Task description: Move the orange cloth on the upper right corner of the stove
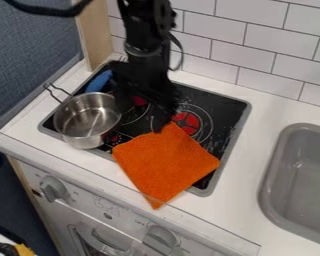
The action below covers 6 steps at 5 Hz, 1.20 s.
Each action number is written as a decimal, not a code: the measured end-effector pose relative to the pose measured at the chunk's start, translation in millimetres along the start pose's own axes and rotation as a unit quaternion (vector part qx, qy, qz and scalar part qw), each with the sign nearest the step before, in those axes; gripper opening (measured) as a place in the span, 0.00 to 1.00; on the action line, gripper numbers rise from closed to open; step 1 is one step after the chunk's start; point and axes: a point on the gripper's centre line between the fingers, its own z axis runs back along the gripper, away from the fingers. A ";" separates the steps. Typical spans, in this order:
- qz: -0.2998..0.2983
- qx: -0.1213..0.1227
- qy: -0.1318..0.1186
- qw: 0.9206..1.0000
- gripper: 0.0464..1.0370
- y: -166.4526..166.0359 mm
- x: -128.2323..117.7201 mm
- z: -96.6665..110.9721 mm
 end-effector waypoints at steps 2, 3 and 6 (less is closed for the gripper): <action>-0.040 -0.037 0.041 0.998 0.96 -40.0 -6.5 -46.8; -0.051 -0.030 0.040 0.997 0.96 -47.3 -6.0 -52.4; -0.019 -0.057 0.011 0.998 0.96 -54.5 57.1 -56.2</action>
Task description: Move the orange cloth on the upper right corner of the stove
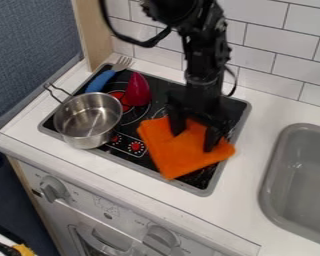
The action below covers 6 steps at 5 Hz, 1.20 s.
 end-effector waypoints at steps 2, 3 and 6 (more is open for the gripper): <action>0.065 -0.006 -0.006 0.998 0.96 0.8 41.7 -2.9; 0.091 -0.003 -0.008 0.996 0.96 3.4 53.2 -3.4; 0.132 0.032 -0.003 0.991 0.96 15.4 58.9 -4.7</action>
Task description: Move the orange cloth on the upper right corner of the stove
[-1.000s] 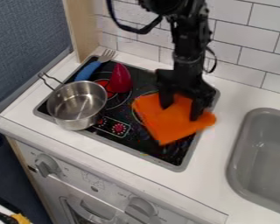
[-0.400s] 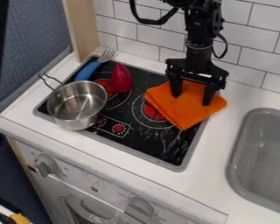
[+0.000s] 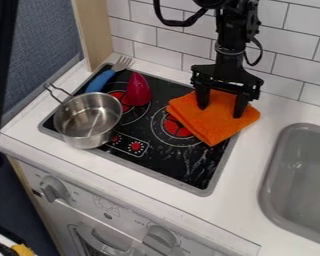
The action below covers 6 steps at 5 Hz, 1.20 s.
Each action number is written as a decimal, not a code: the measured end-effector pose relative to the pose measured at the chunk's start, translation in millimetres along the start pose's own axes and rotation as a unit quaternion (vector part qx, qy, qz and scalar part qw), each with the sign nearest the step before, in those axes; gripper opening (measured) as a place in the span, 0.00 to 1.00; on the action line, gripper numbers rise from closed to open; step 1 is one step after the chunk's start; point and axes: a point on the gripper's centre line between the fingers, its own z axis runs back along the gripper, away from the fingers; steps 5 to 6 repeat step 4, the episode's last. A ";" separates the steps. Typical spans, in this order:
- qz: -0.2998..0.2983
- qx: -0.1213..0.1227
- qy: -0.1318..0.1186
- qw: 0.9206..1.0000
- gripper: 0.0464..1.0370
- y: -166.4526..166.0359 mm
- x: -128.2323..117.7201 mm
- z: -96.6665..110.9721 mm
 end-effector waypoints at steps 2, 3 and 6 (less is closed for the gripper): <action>-0.012 -0.023 0.007 1.000 0.96 3.1 -5.4 16.1; -0.022 -0.027 -0.021 0.999 0.96 8.5 2.5 48.6; -0.037 -0.021 -0.024 0.999 0.96 11.3 -4.2 58.4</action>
